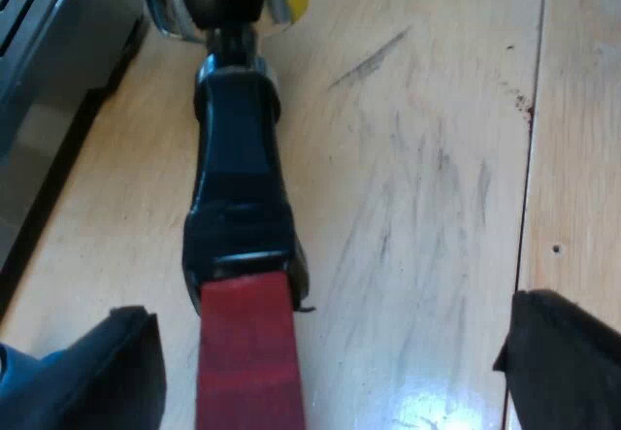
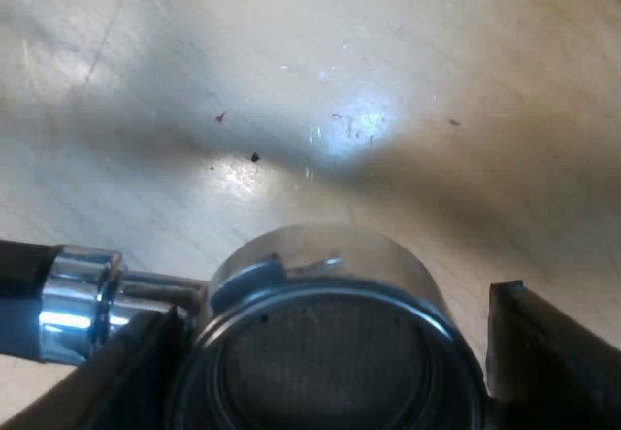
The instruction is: Put the handle in the coffee machine
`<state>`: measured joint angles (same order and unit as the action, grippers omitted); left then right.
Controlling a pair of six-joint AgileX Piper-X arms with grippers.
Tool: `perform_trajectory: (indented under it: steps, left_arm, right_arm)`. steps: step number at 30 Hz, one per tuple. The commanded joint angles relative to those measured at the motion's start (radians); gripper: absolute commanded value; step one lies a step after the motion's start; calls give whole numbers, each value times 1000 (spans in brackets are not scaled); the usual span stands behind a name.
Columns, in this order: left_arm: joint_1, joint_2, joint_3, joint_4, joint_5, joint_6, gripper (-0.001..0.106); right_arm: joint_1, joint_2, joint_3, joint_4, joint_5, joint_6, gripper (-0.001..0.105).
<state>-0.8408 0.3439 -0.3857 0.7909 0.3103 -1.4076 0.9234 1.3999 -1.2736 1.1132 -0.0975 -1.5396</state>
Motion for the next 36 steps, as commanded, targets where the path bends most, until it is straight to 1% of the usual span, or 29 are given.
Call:
perform_trajectory:
  steps: [1,5,10,16,18,22,24,27,30,36]
  left_arm:
    - [-5,-1,0,-20,-8,-1,73]
    - [-5,-1,7,-38,-24,7,73]
    - [-5,-1,39,-64,-24,7,73]
    - [-5,3,40,-71,-24,7,73]
    - [-5,19,40,-71,-24,7,73]
    - [-5,98,40,-79,-22,7,73]
    - [-5,109,40,-84,-22,7,73]
    - [-5,152,40,-125,-22,4,73]
    - [-5,159,38,-166,-22,-9,73]
    - [-5,159,38,-147,-22,-9,73]
  right_arm:
    - [-1,-18,-18,18,-47,-25,0]
    - [2,-18,-18,40,-63,-34,0]
    - [15,-18,-18,50,-63,-34,0]
    - [37,-18,-18,52,-63,-34,0]
    - [37,-18,-18,52,-63,-34,0]
    - [37,-18,-18,52,-63,-34,0]
    - [37,-18,-18,52,-63,-34,0]
    - [37,-18,-18,52,-63,-34,0]
    - [37,-18,-18,52,-59,-34,0]
    - [37,-18,-18,52,-35,-34,0]
